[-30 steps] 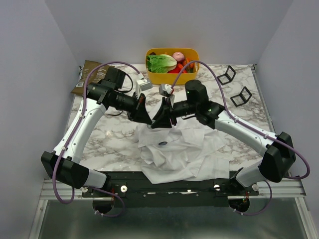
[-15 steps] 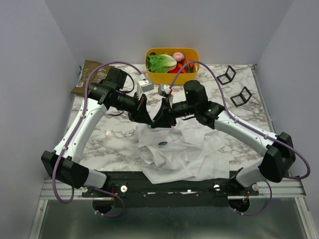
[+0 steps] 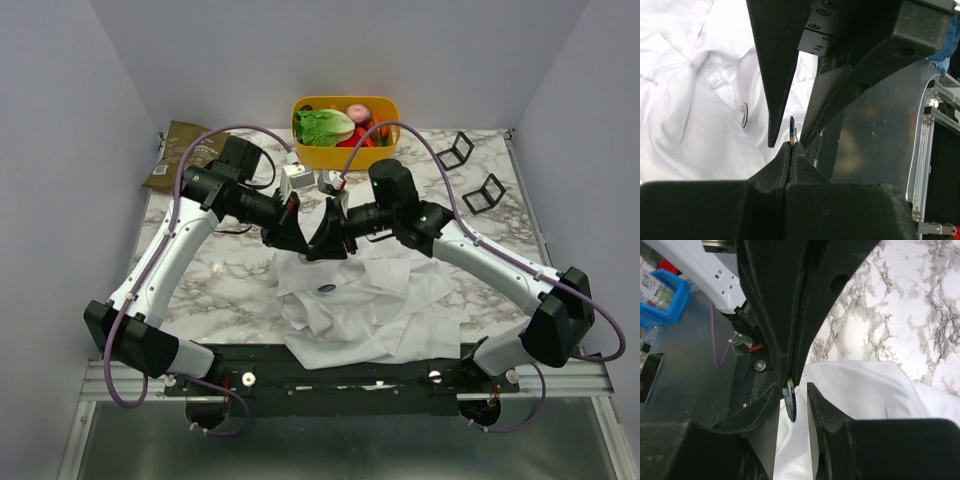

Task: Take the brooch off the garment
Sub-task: Close the brooch.

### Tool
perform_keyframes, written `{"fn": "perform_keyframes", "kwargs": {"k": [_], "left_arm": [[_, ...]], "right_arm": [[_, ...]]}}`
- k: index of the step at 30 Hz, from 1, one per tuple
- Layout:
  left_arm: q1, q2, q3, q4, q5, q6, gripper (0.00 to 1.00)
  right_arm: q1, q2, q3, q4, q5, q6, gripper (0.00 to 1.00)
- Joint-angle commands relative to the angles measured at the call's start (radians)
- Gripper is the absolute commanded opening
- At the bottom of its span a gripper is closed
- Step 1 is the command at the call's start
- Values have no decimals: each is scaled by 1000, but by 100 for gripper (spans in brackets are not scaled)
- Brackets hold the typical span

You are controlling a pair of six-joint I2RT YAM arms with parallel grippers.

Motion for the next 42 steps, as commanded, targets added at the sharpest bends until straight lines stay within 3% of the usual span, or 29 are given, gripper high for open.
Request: {"fn": "perform_keyframes", "kwargs": {"k": [1,17,31,42], "left_arm": [[-23,-7,6,-43,29,6,0],[-22,-34,-9,-33,23,-2,0],[-22,-13,6,-46,35,5,0],[-22,1,17,-53,41,11,0]], "right_arm": [[-2,-58,60,6,-92,-116,38],[-3,-69,30,-162,-104,-376,46],[65,-48,33,-161,61,-437,47],[72,-77,-1,-161,103,-500,41]]}}
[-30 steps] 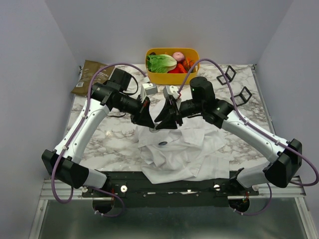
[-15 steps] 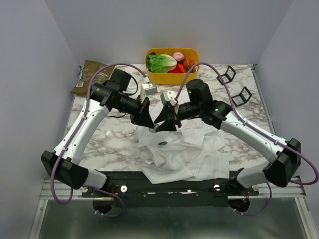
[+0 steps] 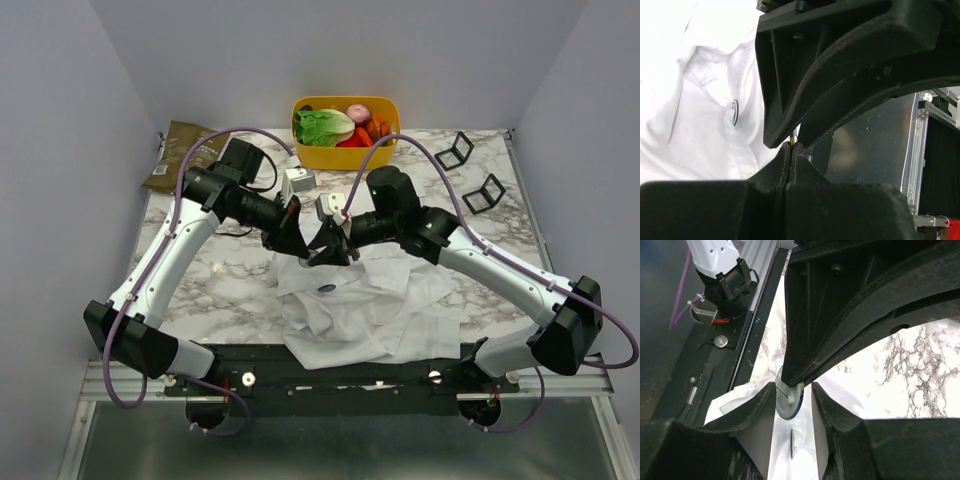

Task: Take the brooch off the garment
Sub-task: Close the brooch.

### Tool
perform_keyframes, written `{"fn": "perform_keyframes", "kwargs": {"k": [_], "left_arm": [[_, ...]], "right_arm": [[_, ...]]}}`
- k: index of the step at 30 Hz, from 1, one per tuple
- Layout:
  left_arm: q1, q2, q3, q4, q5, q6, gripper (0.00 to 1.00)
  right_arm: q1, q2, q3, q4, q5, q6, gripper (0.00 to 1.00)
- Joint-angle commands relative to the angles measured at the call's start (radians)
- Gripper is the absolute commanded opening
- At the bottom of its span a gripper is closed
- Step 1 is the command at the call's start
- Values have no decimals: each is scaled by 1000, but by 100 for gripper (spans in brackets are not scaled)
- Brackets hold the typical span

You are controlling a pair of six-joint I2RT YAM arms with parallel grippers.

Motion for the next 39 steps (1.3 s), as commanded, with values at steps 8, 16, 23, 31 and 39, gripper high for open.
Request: {"fn": "perform_keyframes", "kwargs": {"k": [8,16,23,31,39], "left_arm": [[-2,3,18,-20,32,7,0],[-2,0,13,-17,30,6,0],[-2,0,8,-16,30,7,0],[-2,-5,2,-12,28,9,0],[-2,-10,-1,-11,25,6,0]], "right_arm": [[6,-31,-24,-18,69,-57,38],[6,-25,-15,-4,75,-25,36],[8,-8,-1,-2,83,-5,35],[8,-33,8,-68,21,-71,40],[6,-42,16,-59,41,-45,40]]}}
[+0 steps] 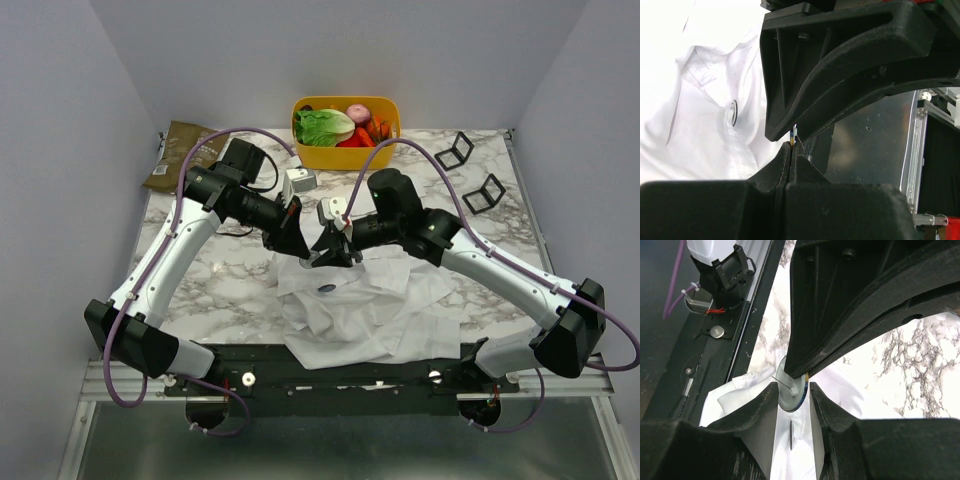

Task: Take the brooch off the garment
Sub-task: Close the brooch.

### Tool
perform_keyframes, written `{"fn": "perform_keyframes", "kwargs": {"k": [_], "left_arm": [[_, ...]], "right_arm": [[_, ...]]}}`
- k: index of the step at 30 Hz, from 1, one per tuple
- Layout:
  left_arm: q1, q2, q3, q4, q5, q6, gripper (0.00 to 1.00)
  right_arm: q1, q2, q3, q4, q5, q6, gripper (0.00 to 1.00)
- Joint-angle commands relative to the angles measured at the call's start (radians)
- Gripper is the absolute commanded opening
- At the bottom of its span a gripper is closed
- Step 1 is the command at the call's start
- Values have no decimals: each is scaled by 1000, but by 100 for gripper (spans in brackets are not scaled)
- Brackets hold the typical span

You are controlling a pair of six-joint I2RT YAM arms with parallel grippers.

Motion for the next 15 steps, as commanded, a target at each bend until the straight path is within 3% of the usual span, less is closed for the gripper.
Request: {"fn": "perform_keyframes", "kwargs": {"k": [1,15], "left_arm": [[-2,-25,-2,-9,19,0,0],[-2,-29,-5,-4,20,-2,0]], "right_arm": [[6,-24,34,-16,7,7,40],[3,-7,56,-4,26,45,40]]}}
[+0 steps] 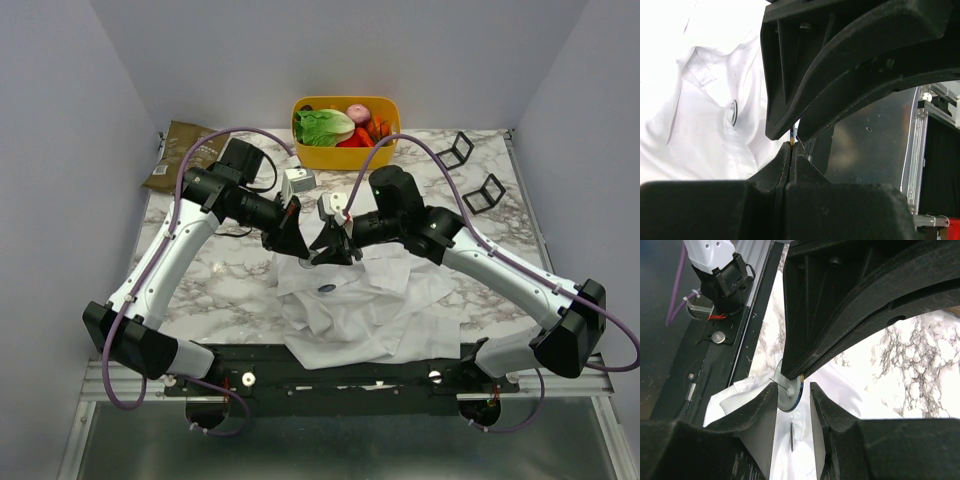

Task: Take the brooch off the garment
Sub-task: Close the brooch.

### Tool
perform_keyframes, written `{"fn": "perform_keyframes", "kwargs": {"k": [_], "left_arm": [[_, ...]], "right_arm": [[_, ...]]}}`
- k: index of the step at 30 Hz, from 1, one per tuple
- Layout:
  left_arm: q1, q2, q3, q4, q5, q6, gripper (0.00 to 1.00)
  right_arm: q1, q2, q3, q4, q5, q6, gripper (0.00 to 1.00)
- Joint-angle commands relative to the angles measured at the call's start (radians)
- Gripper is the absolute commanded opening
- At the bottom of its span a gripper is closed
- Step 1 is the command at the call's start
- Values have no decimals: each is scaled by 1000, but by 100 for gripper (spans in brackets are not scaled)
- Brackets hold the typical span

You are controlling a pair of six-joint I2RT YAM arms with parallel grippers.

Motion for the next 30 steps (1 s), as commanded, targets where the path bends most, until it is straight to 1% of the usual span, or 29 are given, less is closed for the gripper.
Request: {"fn": "perform_keyframes", "kwargs": {"k": [1,5,7,8,9,12,15,22,23,24,26,28,30], "left_arm": [[-1,-20,-5,-6,19,0,0],[-1,-20,-7,-6,20,0,0],[-1,-20,-7,-6,20,2,0],[-2,-17,-7,-6,20,0,0],[-1,-17,-4,-6,22,2,0],[-1,-10,-1,-9,20,0,0],[-2,-7,-1,-9,19,2,0],[-2,2,7,-11,20,3,0],[-2,2,8,-12,22,2,0],[-1,3,7,-12,23,3,0],[-1,6,11,-14,23,5,0],[-2,8,13,-15,23,5,0],[-2,10,13,-15,23,5,0]], "right_arm": [[2,-4,30,0,30,12,40],[3,7,27,8,30,20,39],[2,14,35,17,48,34,35],[3,18,38,20,57,49,32],[2,22,44,26,65,57,27],[3,36,58,34,88,86,20],[3,50,63,34,86,92,17],[3,70,63,32,89,95,17],[3,73,67,32,120,109,16],[3,79,76,32,138,113,13],[3,82,82,34,174,121,12],[3,87,86,26,152,112,15],[5,88,84,22,125,117,20]]}}
